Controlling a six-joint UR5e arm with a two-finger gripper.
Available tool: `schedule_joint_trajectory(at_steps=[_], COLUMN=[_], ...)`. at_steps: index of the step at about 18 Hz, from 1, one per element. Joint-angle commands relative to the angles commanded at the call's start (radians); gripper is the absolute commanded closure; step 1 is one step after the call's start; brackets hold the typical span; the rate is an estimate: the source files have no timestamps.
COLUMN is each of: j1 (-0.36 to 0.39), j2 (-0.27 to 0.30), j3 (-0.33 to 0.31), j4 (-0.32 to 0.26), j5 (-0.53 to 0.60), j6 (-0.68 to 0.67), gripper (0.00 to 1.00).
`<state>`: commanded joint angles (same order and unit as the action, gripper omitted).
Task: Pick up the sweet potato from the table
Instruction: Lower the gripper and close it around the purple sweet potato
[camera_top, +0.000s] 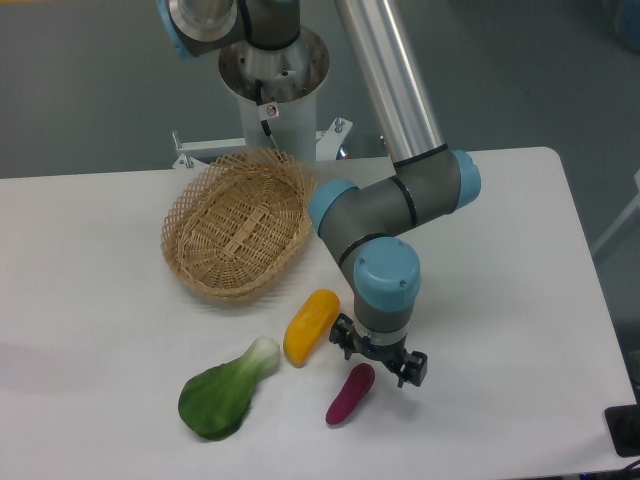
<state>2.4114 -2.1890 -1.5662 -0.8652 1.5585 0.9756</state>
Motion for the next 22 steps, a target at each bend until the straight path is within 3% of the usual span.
schedule_joint_trajectory(at_steps=[3,10,14,20,22], j1=[-0.008,-0.02,-0.02,-0.02,-0.018], j2=[-0.002,-0.017,-0.018,-0.014,-0.008], j3=[-0.003,0.002,0.005,0.011,0.012], j4=[0.0,0.034,0.034,0.032,0.032], j5=[0.003,0.003,0.003,0.003,0.002], j6=[-0.003,-0.044,-0.064,-0.074,-0.072], gripper=[0.19,0.31,0.55,0.8,0.85])
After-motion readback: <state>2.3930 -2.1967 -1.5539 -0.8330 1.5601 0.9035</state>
